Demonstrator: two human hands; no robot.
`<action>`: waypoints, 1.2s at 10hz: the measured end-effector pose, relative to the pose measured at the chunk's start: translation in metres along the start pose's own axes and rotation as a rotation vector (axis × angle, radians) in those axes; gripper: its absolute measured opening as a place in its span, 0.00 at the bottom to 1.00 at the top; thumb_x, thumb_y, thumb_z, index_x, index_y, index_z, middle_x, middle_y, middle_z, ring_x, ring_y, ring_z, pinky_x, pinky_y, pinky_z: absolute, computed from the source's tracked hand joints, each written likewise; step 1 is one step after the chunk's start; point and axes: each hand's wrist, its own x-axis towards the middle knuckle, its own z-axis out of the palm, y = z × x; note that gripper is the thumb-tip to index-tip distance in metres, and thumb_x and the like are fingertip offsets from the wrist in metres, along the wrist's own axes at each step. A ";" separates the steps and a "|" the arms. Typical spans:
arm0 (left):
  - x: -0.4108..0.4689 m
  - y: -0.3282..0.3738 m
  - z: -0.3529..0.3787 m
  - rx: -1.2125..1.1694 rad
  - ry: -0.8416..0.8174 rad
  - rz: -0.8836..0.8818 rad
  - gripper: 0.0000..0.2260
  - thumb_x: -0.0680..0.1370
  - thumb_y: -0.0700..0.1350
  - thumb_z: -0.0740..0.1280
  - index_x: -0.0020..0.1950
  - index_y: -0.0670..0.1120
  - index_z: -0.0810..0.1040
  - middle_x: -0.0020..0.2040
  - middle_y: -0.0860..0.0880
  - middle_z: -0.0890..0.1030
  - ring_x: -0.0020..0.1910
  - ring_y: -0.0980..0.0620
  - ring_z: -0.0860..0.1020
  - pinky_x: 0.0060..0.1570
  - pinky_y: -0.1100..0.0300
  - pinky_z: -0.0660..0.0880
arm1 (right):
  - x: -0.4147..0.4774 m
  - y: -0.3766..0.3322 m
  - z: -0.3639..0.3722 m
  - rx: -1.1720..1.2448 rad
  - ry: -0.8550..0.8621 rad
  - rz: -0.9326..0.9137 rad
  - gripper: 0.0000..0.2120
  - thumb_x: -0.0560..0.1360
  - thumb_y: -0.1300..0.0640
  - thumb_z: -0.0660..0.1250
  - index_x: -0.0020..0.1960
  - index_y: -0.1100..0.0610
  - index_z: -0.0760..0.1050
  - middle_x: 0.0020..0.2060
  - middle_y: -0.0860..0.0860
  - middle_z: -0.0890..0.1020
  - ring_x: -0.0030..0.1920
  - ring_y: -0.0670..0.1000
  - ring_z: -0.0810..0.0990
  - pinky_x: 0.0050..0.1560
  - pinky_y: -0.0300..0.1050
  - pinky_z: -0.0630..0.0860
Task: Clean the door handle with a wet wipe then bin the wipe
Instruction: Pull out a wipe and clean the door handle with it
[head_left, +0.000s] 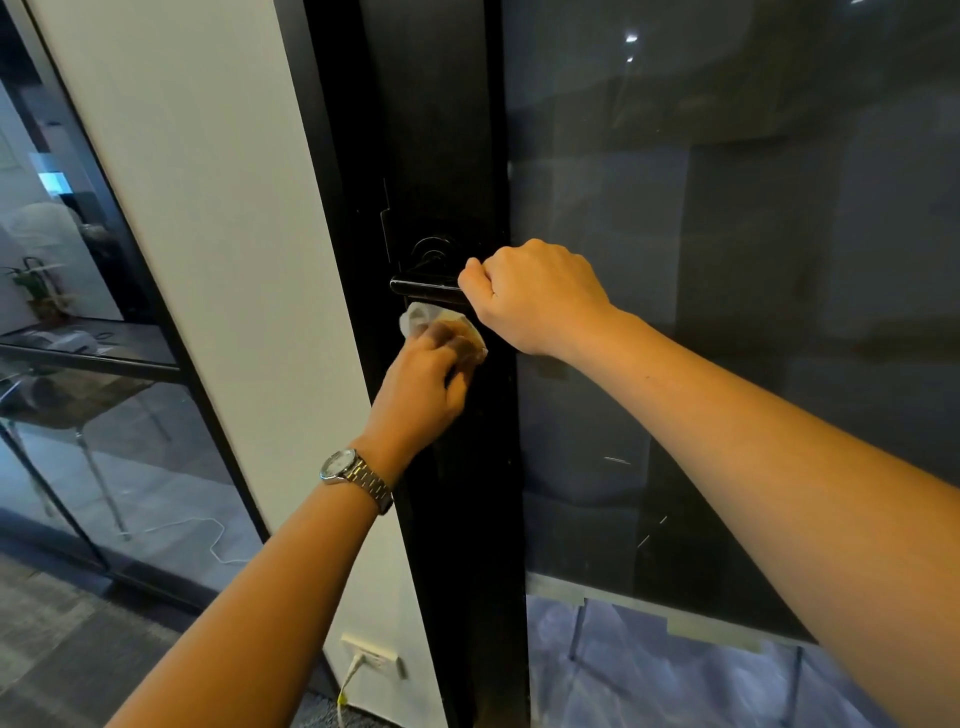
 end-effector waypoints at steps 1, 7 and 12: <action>0.002 -0.004 0.007 -0.185 0.193 -0.250 0.11 0.79 0.45 0.59 0.59 0.45 0.76 0.61 0.46 0.72 0.59 0.51 0.71 0.59 0.57 0.71 | 0.000 -0.001 0.000 -0.002 0.003 0.004 0.27 0.81 0.50 0.49 0.25 0.55 0.63 0.23 0.49 0.68 0.25 0.47 0.66 0.26 0.41 0.56; -0.071 0.020 0.067 -0.197 -0.111 -0.142 0.29 0.76 0.34 0.56 0.75 0.49 0.51 0.76 0.48 0.55 0.71 0.47 0.63 0.67 0.64 0.63 | -0.001 -0.001 0.000 -0.006 -0.009 0.006 0.27 0.82 0.51 0.49 0.25 0.56 0.61 0.22 0.50 0.66 0.24 0.47 0.64 0.26 0.40 0.56; -0.045 0.029 0.074 -0.402 0.254 -0.471 0.25 0.79 0.41 0.58 0.75 0.46 0.53 0.76 0.46 0.55 0.73 0.48 0.59 0.69 0.61 0.61 | 0.000 -0.001 0.000 -0.008 -0.005 0.003 0.27 0.82 0.51 0.49 0.25 0.55 0.61 0.22 0.49 0.67 0.24 0.46 0.65 0.26 0.40 0.56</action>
